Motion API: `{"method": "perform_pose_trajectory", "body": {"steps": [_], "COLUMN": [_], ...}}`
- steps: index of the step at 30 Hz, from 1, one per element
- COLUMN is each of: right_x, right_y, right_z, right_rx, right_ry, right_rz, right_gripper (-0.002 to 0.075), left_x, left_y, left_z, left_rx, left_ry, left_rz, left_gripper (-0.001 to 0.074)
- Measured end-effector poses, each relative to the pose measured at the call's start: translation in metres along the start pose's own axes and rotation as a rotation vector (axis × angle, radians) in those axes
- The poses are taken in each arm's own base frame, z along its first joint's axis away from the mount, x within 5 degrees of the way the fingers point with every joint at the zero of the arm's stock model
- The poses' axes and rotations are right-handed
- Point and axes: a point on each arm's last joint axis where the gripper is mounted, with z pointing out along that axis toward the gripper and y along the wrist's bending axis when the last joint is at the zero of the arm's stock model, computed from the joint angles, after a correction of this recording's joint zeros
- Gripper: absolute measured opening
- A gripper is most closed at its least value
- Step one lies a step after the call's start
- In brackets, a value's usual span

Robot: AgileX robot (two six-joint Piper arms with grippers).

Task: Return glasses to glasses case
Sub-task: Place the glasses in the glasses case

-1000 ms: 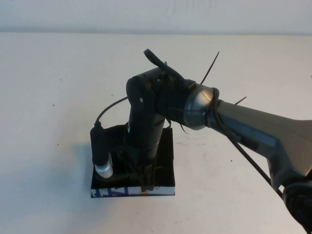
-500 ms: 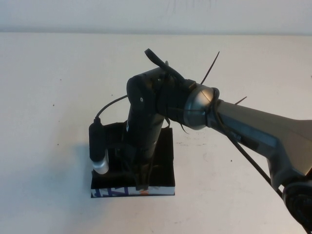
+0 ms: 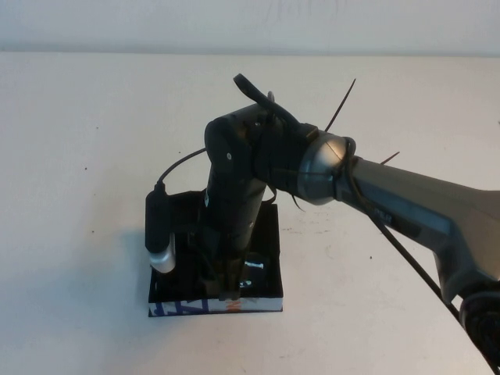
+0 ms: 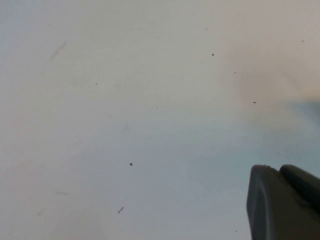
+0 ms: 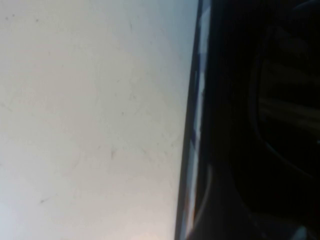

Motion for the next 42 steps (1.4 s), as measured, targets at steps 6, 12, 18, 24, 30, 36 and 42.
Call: {"method": "perform_pose_trajectory", "body": {"steps": [6,12,18,24,30,36,42], "right_x": [-0.001,-0.001,0.001,0.001,0.001,0.001,0.001], "right_y": [0.004,0.004,0.003,0.003,0.003,0.003,0.003], "right_z": [-0.02,-0.021,-0.015,-0.013,-0.013,-0.013,-0.013], "right_rx": [0.026,0.026,0.016,0.012,0.012,0.011,0.011], "right_ry": [-0.007,0.0,0.012,0.015,0.016,0.018,0.018], "right_rz": [-0.013,-0.016,-0.014,-0.014,-0.014,-0.014,-0.014], "right_gripper": [0.0354,0.0288,0.0204,0.0136,0.0028,-0.0008,-0.0011], "left_x": [0.0,0.0,0.0,0.0,0.0,0.0,0.0], "left_y": [0.0,0.0,0.0,0.0,0.0,0.0,0.0], "left_z": [0.0,0.0,0.0,0.0,0.0,0.0,0.0], "left_rx": [0.0,0.0,0.0,0.0,0.0,0.0,0.0], "left_ry": [0.0,0.0,0.0,0.0,0.0,0.0,0.0], "left_rz": [0.0,0.0,0.0,0.0,0.0,0.0,0.0], "left_gripper": [-0.0001,-0.0001,-0.0001,-0.0001,-0.0001,-0.0001,-0.0001]}}
